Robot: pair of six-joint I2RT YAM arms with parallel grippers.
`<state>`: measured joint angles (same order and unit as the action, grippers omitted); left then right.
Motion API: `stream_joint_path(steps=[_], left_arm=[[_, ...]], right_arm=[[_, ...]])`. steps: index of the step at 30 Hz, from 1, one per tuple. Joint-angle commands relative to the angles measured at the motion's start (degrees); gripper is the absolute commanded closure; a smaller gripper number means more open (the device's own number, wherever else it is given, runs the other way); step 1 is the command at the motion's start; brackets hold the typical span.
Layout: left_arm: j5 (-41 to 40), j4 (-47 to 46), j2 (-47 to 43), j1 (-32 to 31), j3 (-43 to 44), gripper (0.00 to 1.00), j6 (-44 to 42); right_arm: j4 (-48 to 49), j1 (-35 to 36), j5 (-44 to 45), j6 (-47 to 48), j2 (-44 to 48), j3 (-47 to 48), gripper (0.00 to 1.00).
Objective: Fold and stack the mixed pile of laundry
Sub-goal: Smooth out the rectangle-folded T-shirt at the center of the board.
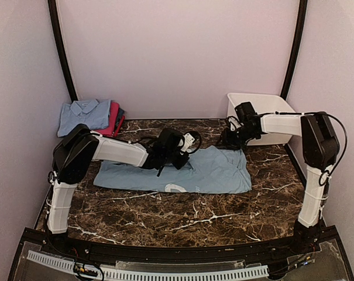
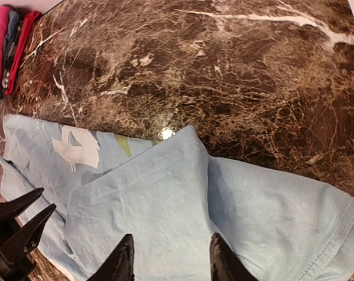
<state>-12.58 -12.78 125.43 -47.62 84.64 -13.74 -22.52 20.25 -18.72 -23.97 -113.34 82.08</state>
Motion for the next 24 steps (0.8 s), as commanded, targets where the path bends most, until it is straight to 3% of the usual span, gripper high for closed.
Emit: stream_joint_path(steps=[1,6,9,16,24], left_arm=[[-3.92,6.36,-1.50,0.84,1.65,0.77,3.78],[-4.99,10.51,-5.27,2.34,1.86,0.57,10.33],[2.49,13.13,-7.37,2.62,3.02,0.51,12.95],[21.86,17.63,-6.43,0.50,7.11,0.51,19.02],[30.63,17.24,0.61,-0.63,11.16,0.57,28.07]], right_arm=[[0.13,-0.04,-2.17,0.79,4.19,2.53,0.57],[-2.39,-0.04,-2.51,2.47,9.15,0.92,0.57],[-2.86,0.13,-2.25,3.44,12.48,-3.38,0.57],[-0.42,2.00,-1.40,2.23,17.64,-13.49,0.60],[2.58,4.83,-0.13,-1.65,20.18,-23.56,0.63]])
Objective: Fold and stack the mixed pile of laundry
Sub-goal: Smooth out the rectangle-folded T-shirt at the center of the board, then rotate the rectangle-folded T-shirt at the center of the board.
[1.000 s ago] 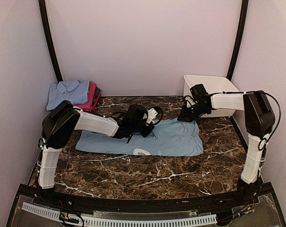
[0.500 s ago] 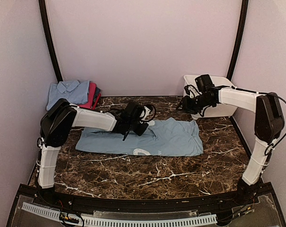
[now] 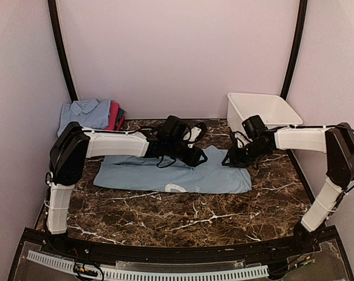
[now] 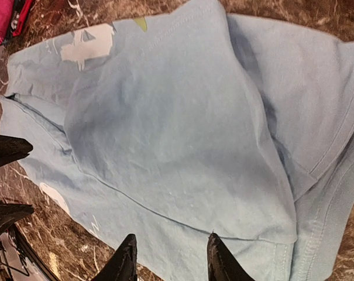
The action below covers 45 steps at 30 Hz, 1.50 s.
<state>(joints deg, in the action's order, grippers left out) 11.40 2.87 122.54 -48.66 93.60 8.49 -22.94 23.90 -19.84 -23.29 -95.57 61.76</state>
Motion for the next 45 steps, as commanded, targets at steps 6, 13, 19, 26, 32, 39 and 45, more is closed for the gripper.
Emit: stream_joint_path(steps=[6,13,19,26,32,39,45], left_arm=[[4.84,6.17,8.06,3.67,3.07,0.63,10.41],[0.05,12.21,6.09,7.08,2.01,0.59,11.81],[-1.70,11.46,-3.21,12.37,-4.46,0.50,12.02],[-11.45,18.25,-5.97,16.81,-7.69,0.48,8.38],[-16.09,22.47,-4.57,20.15,-9.20,0.50,10.25],[-21.00,28.91,-4.76,21.35,-12.41,0.58,14.51],[-19.89,27.60,-13.89,21.42,-27.05,0.62,20.81]], right_arm=[[5.01,1.50,2.82,-2.99,1.75,-9.35,0.65],[3.54,1.49,5.91,-2.74,-0.24,-12.15,0.71],[1.14,1.41,7.14,-3.44,4.44,-14.06,0.71],[-1.67,2.59,6.93,-2.66,8.41,-9.03,0.68],[-2.13,4.38,6.68,-1.81,5.64,-4.23,0.68],[-1.58,6.50,6.55,-0.57,-2.56,1.42,0.69],[-2.73,7.67,7.51,0.54,-5.17,4.68,0.69]])
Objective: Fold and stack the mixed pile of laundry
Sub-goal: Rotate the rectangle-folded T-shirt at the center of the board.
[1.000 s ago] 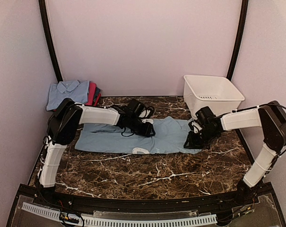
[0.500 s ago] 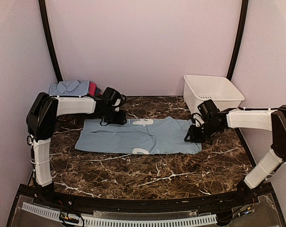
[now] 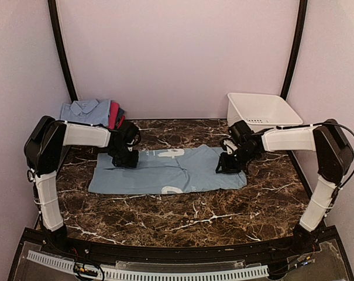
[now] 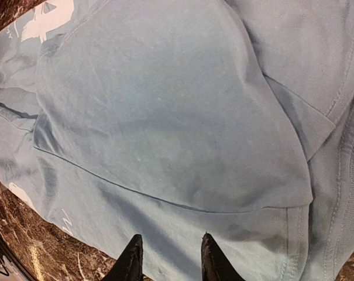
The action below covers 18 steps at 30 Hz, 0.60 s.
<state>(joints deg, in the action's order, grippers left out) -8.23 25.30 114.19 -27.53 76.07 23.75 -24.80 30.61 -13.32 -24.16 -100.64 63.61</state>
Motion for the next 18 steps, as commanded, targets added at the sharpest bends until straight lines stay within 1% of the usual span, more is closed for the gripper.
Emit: stream_joint_path(steps=[1,4,5,6,7,8,10,12,13,15,18], left_arm=[[-0.02,4.64,-6.65,0.28,-11.16,0.63,6.11],[2.89,3.57,-13.61,-0.30,-19.70,0.65,10.23],[3.67,2.99,-15.47,-0.75,-21.39,0.65,11.26],[4.78,2.69,-19.02,-2.39,-24.61,0.66,13.72],[5.14,2.37,-20.86,-3.56,-25.82,0.66,14.89],[5.59,2.25,-24.26,-6.63,-27.50,0.66,16.43],[5.57,2.98,-27.75,-10.59,-27.41,0.64,16.89],[3.84,5.61,-30.15,-12.41,-25.45,0.62,16.33],[3.14,7.39,-30.86,-12.57,-24.70,0.61,16.11],[-1.06,8.85,-33.25,-12.71,-22.67,0.58,15.27],[-4.80,10.04,-35.38,-12.53,-19.13,0.54,13.21]], right_arm=[[-1.05,1.09,1.16,1.40,0.16,2.84,0.69],[-1.88,1.39,1.41,1.60,1.10,2.85,0.69],[-2.17,1.53,1.63,1.65,1.59,2.72,0.69],[-2.43,1.67,1.98,1.69,1.97,2.55,0.69],[-2.62,1.85,2.24,1.70,2.45,2.36,0.69],[-2.70,2.02,2.52,1.62,2.91,2.05,0.69],[-2.97,2.57,3.13,1.43,3.59,1.89,0.69],[-3.15,3.50,3.91,1.04,3.34,2.14,0.70],[-3.35,4.06,4.37,0.75,2.77,2.51,0.71],[-4.29,5.21,6.41,0.49,0.98,3.60,0.73],[-6.32,6.32,10.17,0.86,-2.22,5.44,0.76]])
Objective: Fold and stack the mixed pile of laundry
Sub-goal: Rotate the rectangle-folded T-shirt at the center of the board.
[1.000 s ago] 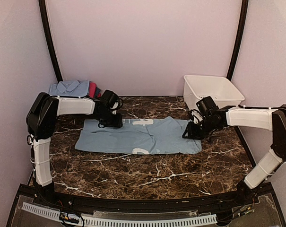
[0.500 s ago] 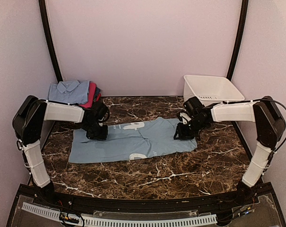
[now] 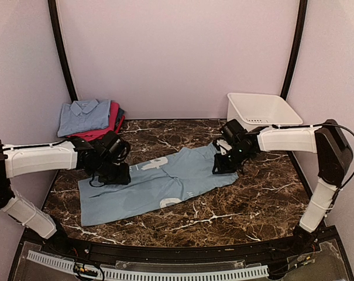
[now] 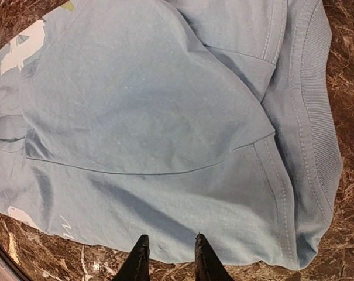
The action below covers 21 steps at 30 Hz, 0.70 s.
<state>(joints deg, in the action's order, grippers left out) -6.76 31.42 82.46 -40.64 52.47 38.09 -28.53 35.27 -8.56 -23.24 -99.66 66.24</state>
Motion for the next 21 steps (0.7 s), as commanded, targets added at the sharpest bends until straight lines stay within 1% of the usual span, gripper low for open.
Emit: stream_joint_path(steps=[1,7,9,12,14,17,21], left_arm=[[-7.24,4.09,-3.80,0.72,5.80,0.53,-2.00],[-8.79,4.14,-3.88,2.10,8.00,0.48,-3.85],[-8.39,3.48,-4.65,3.15,7.20,0.46,-4.08],[-6.17,2.09,-5.84,4.97,5.60,0.45,-4.39],[-5.70,1.67,-6.29,5.95,4.54,0.45,-5.44],[-5.92,2.63,-5.67,6.27,4.44,0.46,-7.49],[-4.37,4.99,-3.41,6.19,5.39,0.51,-9.87]], right_arm=[[-3.52,1.87,6.84,0.44,-4.51,3.44,0.78],[-7.49,2.09,15.63,3.96,-12.40,9.78,0.82],[-8.69,2.02,18.28,5.66,-15.32,13.02,0.82],[-10.50,1.70,21.74,8.43,-21.10,20.33,0.83],[-12.15,1.25,23.83,10.09,-25.97,27.11,0.83],[-13.40,0.68,27.31,13.92,-34.03,40.34,0.83],[-20.69,-0.60,29.54,17.85,-48.30,66.09,0.84]])
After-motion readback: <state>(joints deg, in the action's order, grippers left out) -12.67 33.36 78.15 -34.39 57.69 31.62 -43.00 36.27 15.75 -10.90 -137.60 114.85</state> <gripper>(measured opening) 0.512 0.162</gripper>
